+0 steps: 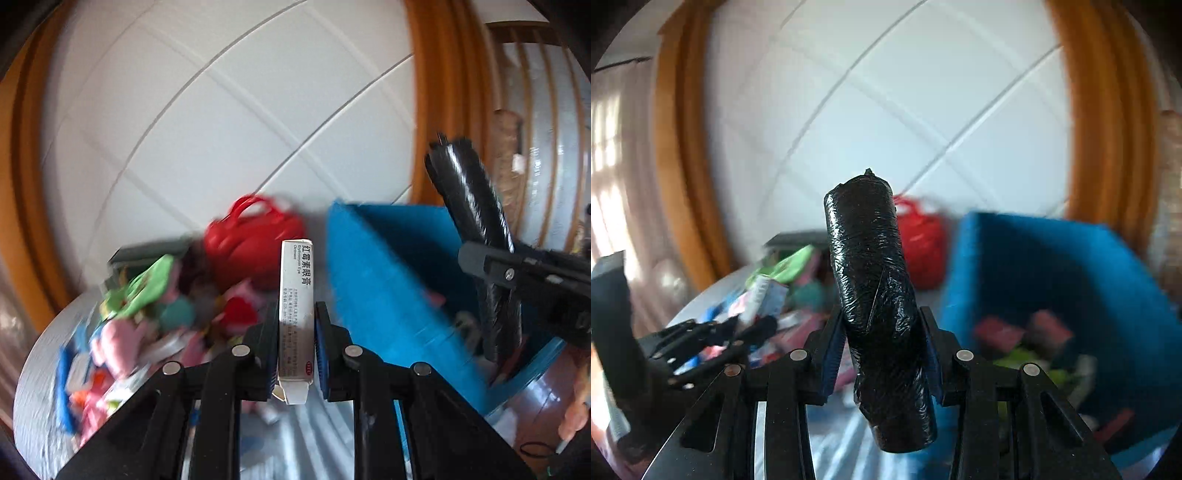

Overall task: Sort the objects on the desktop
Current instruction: 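Lower the black roll and ointment box into the blue bin, opening both tools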

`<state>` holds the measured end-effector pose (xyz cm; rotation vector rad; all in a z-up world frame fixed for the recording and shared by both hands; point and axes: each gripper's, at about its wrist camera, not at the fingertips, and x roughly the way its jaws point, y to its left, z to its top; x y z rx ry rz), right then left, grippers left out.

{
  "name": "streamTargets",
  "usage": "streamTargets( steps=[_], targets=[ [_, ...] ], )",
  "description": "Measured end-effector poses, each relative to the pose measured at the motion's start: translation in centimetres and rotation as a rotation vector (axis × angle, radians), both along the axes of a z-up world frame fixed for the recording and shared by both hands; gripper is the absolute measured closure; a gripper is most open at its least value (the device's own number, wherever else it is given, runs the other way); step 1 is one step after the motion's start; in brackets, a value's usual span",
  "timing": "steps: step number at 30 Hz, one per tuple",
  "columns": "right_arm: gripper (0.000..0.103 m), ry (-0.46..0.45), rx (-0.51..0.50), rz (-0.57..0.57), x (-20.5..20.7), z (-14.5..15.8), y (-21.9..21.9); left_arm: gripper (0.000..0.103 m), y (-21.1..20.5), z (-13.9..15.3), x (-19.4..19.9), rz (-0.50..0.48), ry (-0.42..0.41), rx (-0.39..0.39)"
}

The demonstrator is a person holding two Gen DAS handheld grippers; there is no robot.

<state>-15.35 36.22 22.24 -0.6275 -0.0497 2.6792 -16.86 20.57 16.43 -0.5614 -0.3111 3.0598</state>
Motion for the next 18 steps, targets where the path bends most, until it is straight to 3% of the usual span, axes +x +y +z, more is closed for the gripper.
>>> streamTargets(
  steps=[8, 11, 18],
  targets=[
    [0.065, -0.041, 0.06, -0.256, 6.1, 2.8, 10.7, 0.086, 11.4, 5.2, -4.6, -0.142, 0.004, -0.011],
    [0.065, -0.093, 0.063, -0.336, 7.3, 2.4, 15.2, 0.086, 15.8, 5.8, -6.9, -0.18, -0.043, -0.015],
    [0.065, -0.219, 0.015, -0.366, 10.0, 0.7, 22.7, 0.086, 23.8, 5.4, -11.5, -0.207, -0.196, -0.07]
  ],
)
